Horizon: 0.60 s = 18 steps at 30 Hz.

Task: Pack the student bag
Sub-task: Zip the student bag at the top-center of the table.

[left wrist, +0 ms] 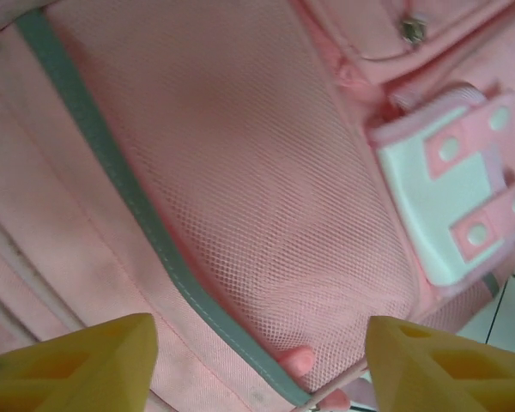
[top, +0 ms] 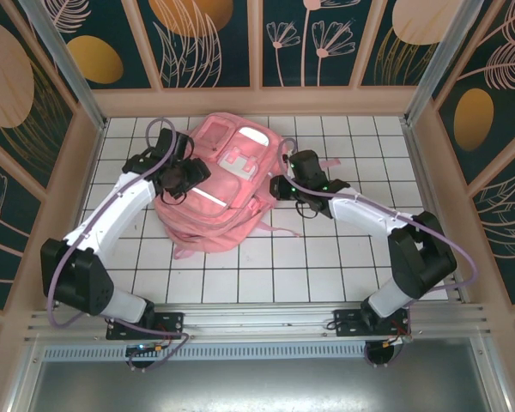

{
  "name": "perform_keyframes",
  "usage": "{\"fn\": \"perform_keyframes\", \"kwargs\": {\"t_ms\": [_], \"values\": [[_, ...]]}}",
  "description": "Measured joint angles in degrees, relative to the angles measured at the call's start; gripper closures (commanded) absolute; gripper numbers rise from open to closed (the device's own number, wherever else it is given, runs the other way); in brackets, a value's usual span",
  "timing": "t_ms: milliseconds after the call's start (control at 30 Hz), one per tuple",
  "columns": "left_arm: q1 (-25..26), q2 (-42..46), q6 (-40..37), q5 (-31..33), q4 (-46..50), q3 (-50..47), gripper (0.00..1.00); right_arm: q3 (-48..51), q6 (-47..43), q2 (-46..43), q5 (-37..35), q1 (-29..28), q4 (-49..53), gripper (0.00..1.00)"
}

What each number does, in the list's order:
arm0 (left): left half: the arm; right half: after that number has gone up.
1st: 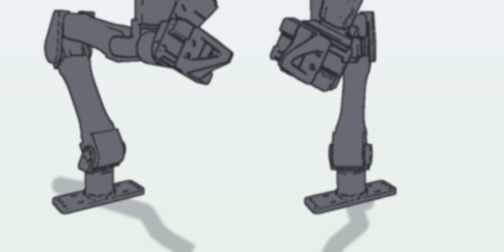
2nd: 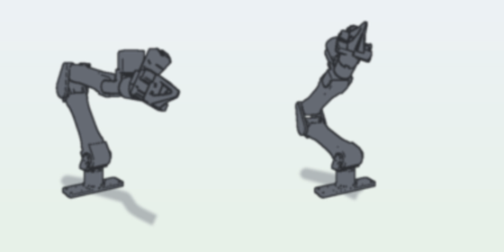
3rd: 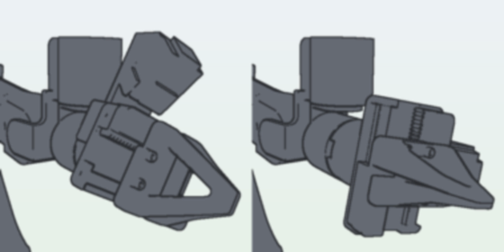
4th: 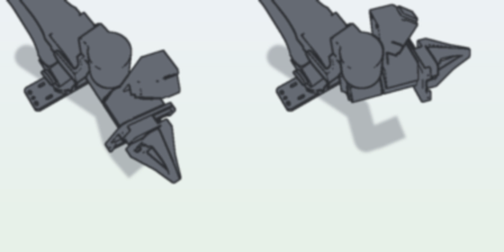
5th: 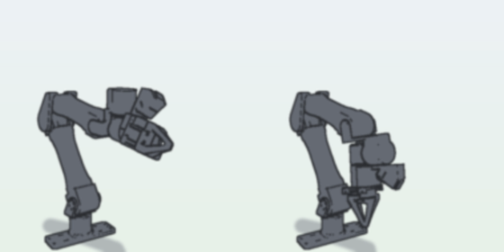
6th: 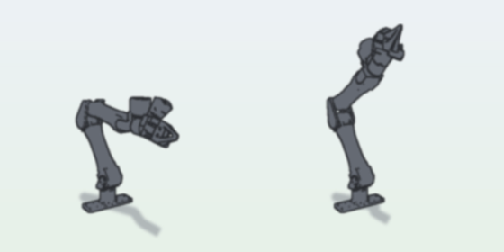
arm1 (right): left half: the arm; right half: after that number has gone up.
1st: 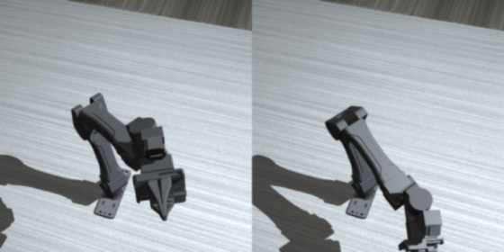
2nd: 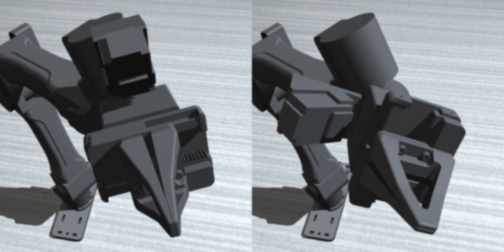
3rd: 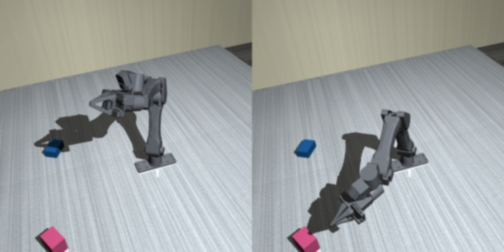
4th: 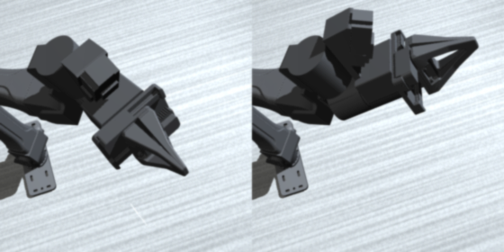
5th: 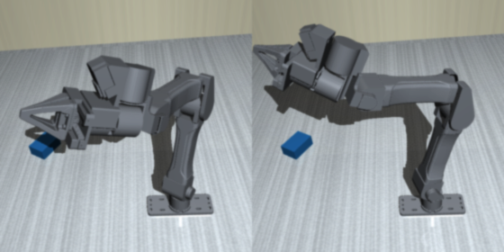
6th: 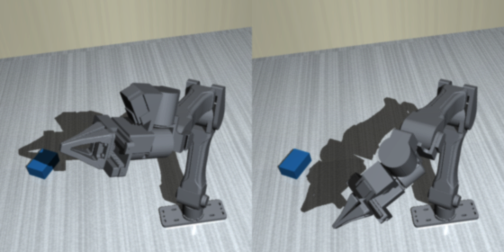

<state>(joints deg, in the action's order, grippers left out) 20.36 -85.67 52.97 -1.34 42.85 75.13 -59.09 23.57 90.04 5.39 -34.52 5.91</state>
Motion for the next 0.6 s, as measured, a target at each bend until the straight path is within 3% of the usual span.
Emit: {"fn": "perform_keyframes", "kwargs": {"t_ms": [333, 500, 600], "values": [[0.00, -11.10, 8.90, 2.10, 11.63, 9.38, 0.28, -0.11, 2.60, 0.02, -8.48, -2.19, 3.61, 0.80], [0.00, -16.17, 9.86, 3.41, 14.03, 12.76, 0.33, 0.17, 3.34, -0.11, -10.32, -2.40, 3.54, 0.79], [0.00, -18.84, 10.64, 3.69, 14.75, 12.72, 0.42, 1.05, 3.56, -0.87, -11.34, -2.51, 3.54, 0.79]]}}
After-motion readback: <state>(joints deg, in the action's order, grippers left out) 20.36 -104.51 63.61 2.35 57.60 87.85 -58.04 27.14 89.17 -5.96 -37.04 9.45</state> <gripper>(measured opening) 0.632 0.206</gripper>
